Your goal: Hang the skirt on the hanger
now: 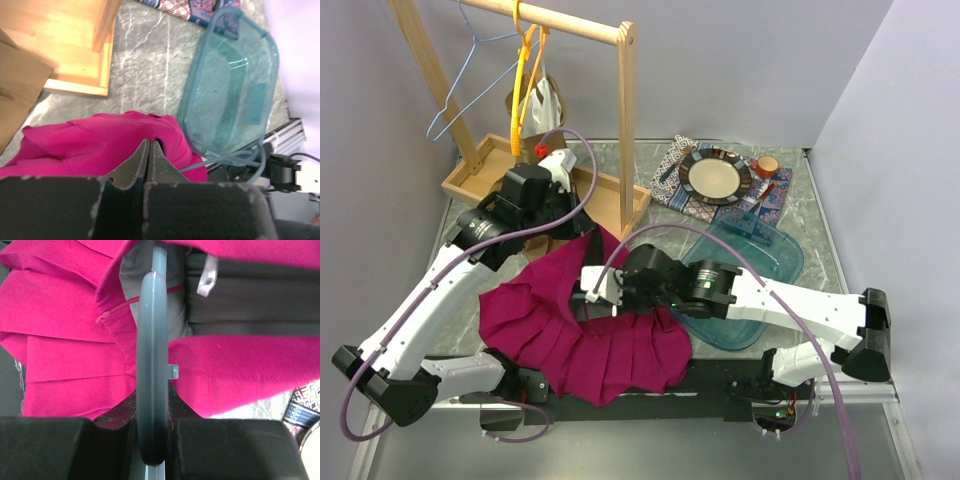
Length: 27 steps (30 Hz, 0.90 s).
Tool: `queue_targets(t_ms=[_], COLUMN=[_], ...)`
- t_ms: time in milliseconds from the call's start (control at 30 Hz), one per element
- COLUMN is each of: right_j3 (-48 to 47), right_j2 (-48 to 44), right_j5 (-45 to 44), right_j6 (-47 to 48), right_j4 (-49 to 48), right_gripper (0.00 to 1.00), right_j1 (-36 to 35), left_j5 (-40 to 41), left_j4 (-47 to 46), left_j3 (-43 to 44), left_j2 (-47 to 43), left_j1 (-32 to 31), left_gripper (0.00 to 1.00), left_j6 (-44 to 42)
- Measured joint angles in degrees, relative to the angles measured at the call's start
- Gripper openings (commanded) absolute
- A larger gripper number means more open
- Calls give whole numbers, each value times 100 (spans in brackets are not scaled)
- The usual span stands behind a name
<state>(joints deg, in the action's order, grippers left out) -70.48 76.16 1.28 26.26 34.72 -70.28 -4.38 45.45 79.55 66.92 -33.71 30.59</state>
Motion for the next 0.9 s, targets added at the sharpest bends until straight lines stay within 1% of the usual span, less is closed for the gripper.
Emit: queue_targets(t_ms=[167,300,333,367,400,467,500,567,600,700,733,833,900], right_j3=[-352,-575,-575,-573,-555,-498,-446,-313,-232,11,55,68,68], right_j2=[280,299,299,302,306,306,310,313,313,315,317,352,391], right_j5=[-160,-199,-197,-197,-197,-195,-190,-177,-157,-70,-42,55,173], right_j6=[15,15,11,-7,-44,-129,-177,-278,-321,-444,-483,-599,-708], right_j4=[-26,-232,-315,-396,-479,-621,-728,-925,-1012,-1228,-1274,-1401,-1493], right_gripper=[0,0,0,0,0,0,0,0,0,0,0,0,0], right_j1=[-72,-74,-74,-74,-72,-70,-68,-24,0,87,111,192,271], left_j5=[-334,-553,-616,-664,-719,-782,-785,-765,-737,-446,-328,120,348], left_j4=[-293,-586,-651,-741,-809,-855,-861,-841,-822,-721,-658,-391,-219], left_j3=[-153,-256,-315,-393,-492,-627,-680,-728,-730,-719,-688,-398,-133], left_j2=[-46,-74,-94,-116,-142,-153,-153,-186,-229,-577,-719,-1134,-1331], left_j1=[92,144,166,186,212,254,284,356,411,658,726,846,848], left_gripper=[1,1,4,8,21,35,50,65,74,88,91,96,95], left_j6=[205,369,415,457,496,555,588,614,612,612,586,455,234])
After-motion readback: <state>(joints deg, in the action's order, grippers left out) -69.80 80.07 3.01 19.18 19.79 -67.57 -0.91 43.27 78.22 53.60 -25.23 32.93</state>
